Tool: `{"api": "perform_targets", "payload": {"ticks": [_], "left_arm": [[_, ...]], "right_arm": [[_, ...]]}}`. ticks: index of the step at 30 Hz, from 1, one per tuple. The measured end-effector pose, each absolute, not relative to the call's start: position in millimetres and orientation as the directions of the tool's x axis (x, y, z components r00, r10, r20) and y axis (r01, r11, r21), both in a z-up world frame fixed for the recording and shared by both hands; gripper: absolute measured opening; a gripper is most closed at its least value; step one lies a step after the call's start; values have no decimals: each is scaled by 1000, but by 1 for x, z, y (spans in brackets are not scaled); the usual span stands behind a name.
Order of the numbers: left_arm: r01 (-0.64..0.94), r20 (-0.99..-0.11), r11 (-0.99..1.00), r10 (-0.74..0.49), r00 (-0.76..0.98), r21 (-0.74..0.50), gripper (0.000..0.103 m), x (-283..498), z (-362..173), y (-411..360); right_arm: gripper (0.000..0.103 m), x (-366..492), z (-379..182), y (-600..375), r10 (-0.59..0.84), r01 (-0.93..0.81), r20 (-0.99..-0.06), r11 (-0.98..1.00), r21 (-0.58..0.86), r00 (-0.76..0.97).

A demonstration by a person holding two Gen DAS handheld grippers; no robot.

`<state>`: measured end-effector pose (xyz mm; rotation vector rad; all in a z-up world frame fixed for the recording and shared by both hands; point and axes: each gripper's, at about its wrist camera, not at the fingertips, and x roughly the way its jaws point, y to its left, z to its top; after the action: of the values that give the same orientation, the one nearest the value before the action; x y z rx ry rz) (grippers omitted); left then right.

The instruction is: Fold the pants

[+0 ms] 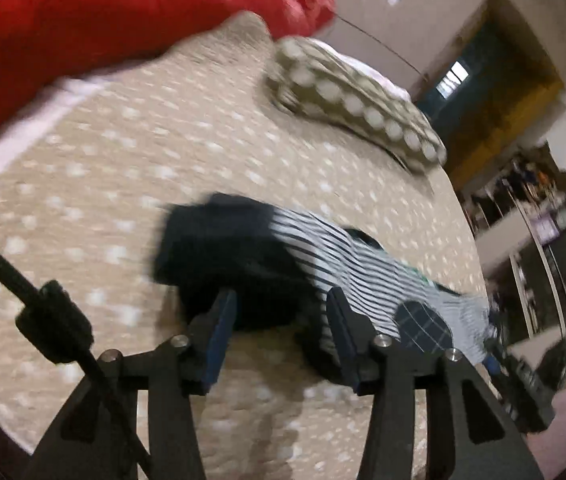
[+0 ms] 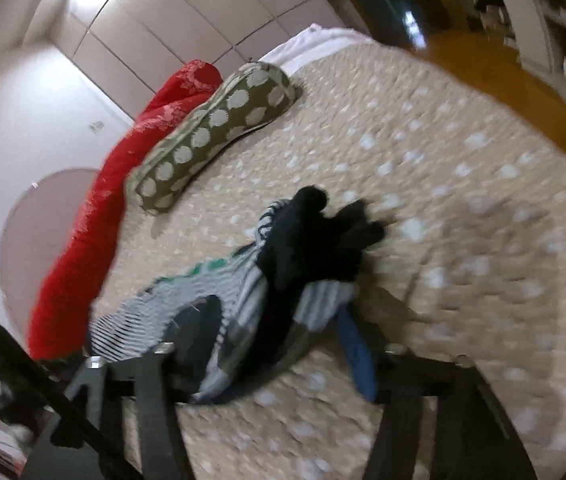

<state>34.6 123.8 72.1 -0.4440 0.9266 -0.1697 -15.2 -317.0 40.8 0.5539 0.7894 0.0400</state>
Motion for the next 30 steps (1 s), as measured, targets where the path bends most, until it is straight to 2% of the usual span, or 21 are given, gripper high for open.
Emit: {"api": "perform_targets", "payload": {"ticks": [2,5,8,12,15,18,19,20,21,22,25,30], "left_arm": [[-89,-730,888,-309,610,-451,46,27,74,143],[-118,-731,878,-303,612,-464,46,21,73,154],[-102,-726,862,-348,593,-497,46,20,70,148],[-57,-712,834,-431,555,-549,46,22,67,127],[-28,-699,807,-493,518,-590,47,32,67,108],[-25,-735,831,-477,483,-556,47,46,59,84],[-28,-752,841,-468,463,-541,45,51,54,77],[-34,-770,849,-462,440,-528,22,56,47,72],[-40,-786,854,-458,415,-519,11,60,42,66],[-49,-790,854,-456,410,-518,8,60,40,66],[-31,-769,847,-466,438,-531,7,54,48,65],[-10,-749,840,-479,458,-543,7,54,64,65]], "right_arm": [[71,-27,41,-317,162,184,-695,900,396,701],[81,-38,33,-316,57,227,-740,934,277,670],[88,-37,16,-319,73,240,-769,928,285,635],[99,-46,7,-325,123,214,-709,905,367,695],[99,-43,7,-322,131,174,-745,932,317,654],[99,-43,7,-315,113,157,-763,950,271,636],[98,-42,7,-312,106,159,-767,952,262,633],[97,-42,8,-312,98,162,-767,953,256,635],[91,-45,11,-312,87,170,-763,953,251,640],[80,-49,14,-315,88,174,-756,950,260,649],[62,-58,28,-321,166,140,-708,925,353,687],[62,-61,56,-309,239,36,-624,918,395,744]]}}
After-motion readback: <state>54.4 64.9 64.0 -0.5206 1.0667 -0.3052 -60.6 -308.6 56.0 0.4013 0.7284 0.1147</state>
